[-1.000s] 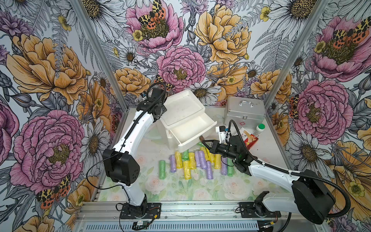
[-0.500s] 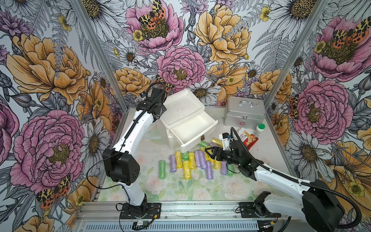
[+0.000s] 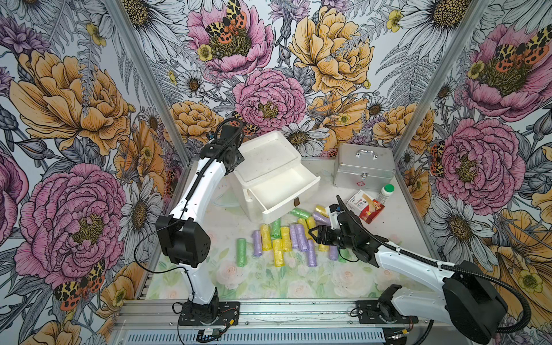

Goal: Sort the rolls of trash bags by color and place them into the drawer
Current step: Pick up the roll of trash bags from the center of the board.

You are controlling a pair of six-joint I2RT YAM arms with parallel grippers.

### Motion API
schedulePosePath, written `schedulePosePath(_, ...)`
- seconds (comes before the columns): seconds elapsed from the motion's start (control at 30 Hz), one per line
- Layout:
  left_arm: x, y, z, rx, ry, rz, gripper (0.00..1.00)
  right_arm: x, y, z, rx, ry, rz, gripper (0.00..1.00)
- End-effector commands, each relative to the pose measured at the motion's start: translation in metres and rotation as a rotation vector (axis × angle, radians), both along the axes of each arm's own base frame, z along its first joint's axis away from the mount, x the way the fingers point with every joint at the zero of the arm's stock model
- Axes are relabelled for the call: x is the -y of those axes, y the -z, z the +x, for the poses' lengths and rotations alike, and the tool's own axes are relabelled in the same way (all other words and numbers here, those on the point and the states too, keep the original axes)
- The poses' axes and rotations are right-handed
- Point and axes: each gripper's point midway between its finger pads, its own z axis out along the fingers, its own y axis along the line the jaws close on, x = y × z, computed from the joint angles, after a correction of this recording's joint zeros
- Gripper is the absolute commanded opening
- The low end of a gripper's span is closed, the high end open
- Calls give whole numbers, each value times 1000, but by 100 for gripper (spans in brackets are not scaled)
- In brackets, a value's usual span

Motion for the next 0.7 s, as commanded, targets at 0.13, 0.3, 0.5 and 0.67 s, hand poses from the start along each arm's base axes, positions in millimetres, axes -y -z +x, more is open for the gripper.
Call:
schedulePosePath(0.13,-33,30,4,-73,-84,28,0,-29,-14,13,77,-35,-60,67)
schedulePosePath(0.3,-30,35,0,-85,-84,22,0,-42,-4,12,98,-60,-148,65)
schedulePosePath(0.5,-35,45,-10,-101,-132,-6,0,-52,15,10,90,-79,-215,64)
schedulePosePath(0.67,-25,55,-16,-122,-138,-74,0,-55,28,9,83,-82,-259,61)
